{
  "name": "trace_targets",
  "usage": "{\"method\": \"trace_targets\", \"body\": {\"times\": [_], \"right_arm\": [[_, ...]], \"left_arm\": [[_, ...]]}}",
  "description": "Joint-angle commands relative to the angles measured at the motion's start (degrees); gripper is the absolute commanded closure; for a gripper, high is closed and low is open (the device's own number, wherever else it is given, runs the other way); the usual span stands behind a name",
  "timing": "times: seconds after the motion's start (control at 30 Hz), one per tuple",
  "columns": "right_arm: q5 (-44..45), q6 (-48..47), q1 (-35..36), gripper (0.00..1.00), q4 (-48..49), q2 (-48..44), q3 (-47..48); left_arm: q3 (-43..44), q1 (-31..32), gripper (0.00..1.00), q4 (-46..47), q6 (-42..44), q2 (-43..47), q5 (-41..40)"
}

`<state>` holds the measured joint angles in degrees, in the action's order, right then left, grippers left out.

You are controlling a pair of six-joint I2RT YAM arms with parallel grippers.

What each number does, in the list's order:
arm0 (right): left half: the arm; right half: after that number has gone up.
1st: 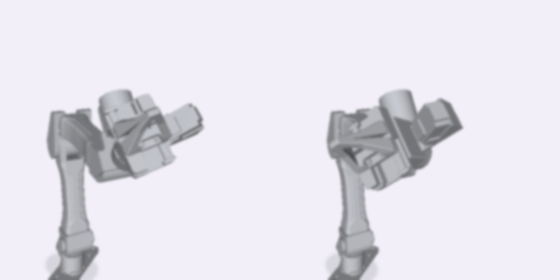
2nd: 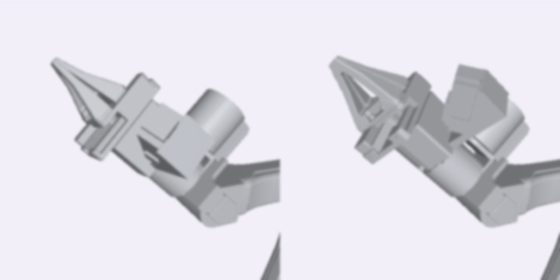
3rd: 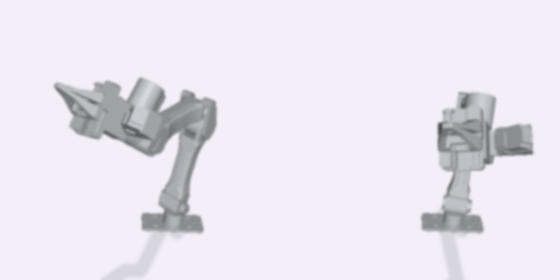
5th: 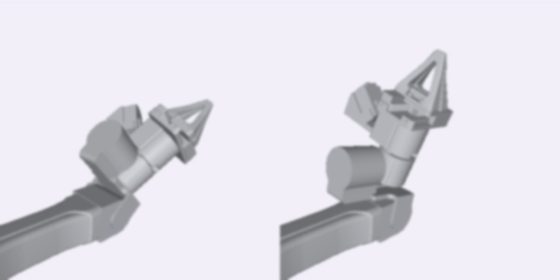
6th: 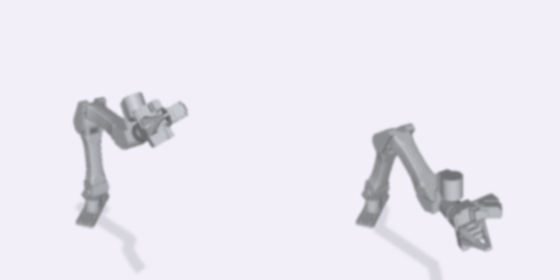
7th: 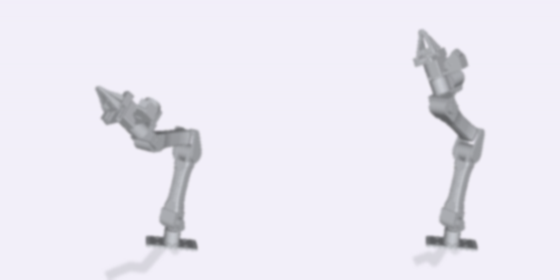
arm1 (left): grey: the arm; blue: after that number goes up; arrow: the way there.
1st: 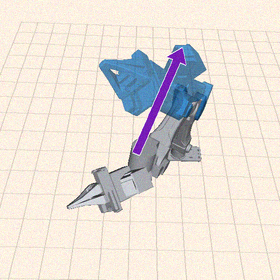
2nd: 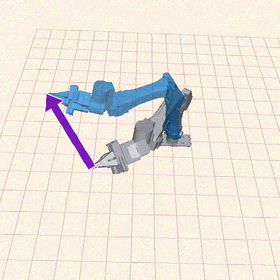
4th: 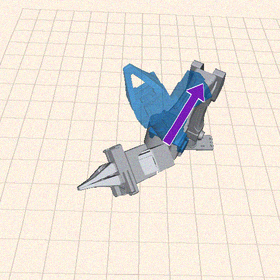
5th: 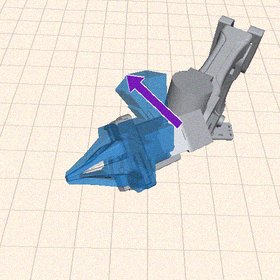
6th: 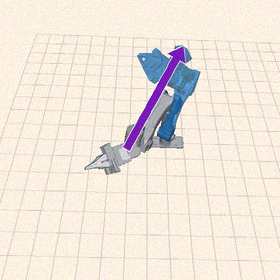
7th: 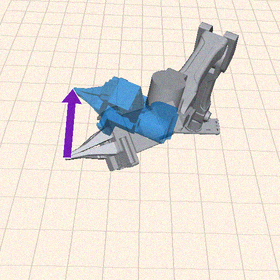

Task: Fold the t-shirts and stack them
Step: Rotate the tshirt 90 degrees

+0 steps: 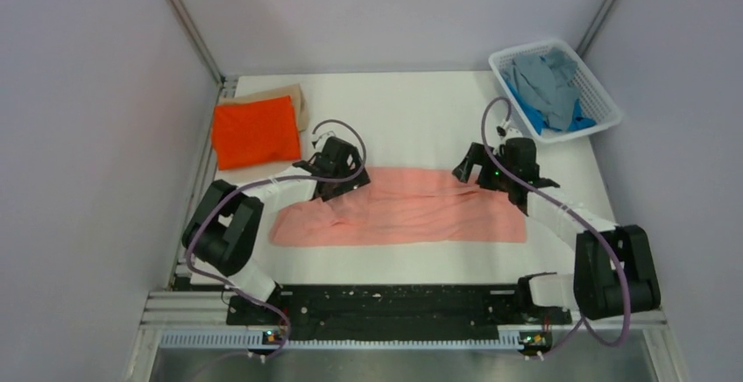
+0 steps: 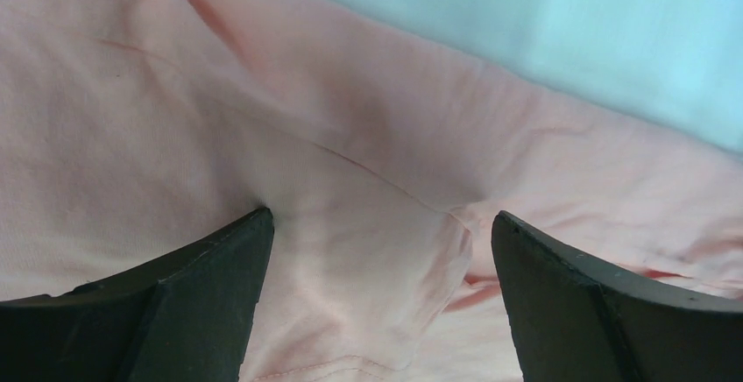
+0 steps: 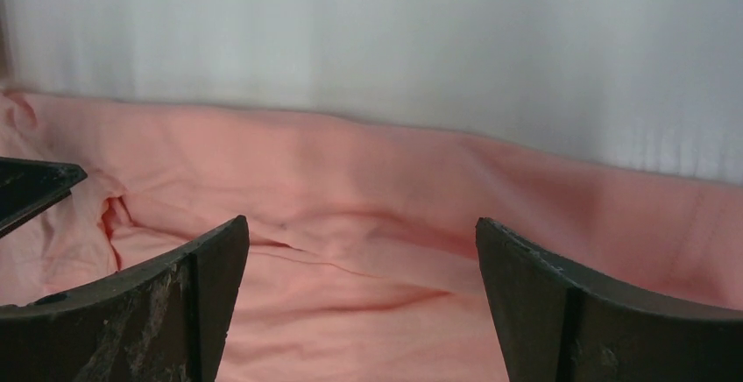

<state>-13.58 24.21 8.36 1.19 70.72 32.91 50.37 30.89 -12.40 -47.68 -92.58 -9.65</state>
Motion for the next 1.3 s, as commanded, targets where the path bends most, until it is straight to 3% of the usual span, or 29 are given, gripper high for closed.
{"method": "trace_targets", "body": {"times": [0.0, 0.1, 0.2, 0.33, 0.43, 0.53, 0.6, 0.73, 0.9, 1.1, 1.27], "right_arm": [[1.84, 0.76, 3.66, 0.01, -0.44, 6.76, 7.01], [6.43, 1.71, 7.44, 0.01, -6.31, 6.67, 7.04], [9.17, 4.02, 11.92, 0.01, -8.43, 1.58, 2.42], [9.18, 10.15, 16.83, 0.01, -9.83, -3.78, -6.44], [11.57, 14.44, 25.68, 0.01, -10.71, -6.97, -12.83], [9.86, 18.11, 34.36, 0.01, -8.55, -8.96, -16.61], [7.94, 18.68, 36.43, 0.01, -4.83, -9.39, -17.42], [8.13, 14.27, 37.69, 0.01, -5.11, -11.27, -13.05], [20.57, 6.69, 37.66, 0.01, -15.67, -20.50, -6.33], [35.24, 7.15, 36.35, 0.01, -25.63, -31.25, -6.30], [29.35, 12.72, 30.62, 0.01, -23.49, -29.17, -11.14]], "left_arm": [[0.81, -3.51, 0.01, 4.77, -2.42, -5.69, 4.13], [4.50, -6.34, 0.01, 7.63, -2.11, -9.31, 6.15], [14.15, -8.21, 0.01, 10.79, -0.53, -16.15, 13.64], [36.39, -7.90, 0.06, 12.85, -1.70, -33.40, 23.69], [53.70, -6.12, 0.07, 18.03, -4.22, -45.86, 32.13], [72.90, -3.72, 0.02, 22.11, -6.24, -56.89, 40.40], [80.24, -1.91, 0.01, 25.31, -8.50, -62.16, 42.71], [80.14, -0.37, 0.01, 34.10, -13.19, -64.91, 42.50], [75.03, -3.05, 0.01, 28.54, -10.13, -62.03, 41.50], [70.07, -6.07, 0.01, 22.13, -4.66, -55.17, 39.78], [67.57, -6.27, 0.01, 21.95, -2.32, -53.54, 38.63]]}}
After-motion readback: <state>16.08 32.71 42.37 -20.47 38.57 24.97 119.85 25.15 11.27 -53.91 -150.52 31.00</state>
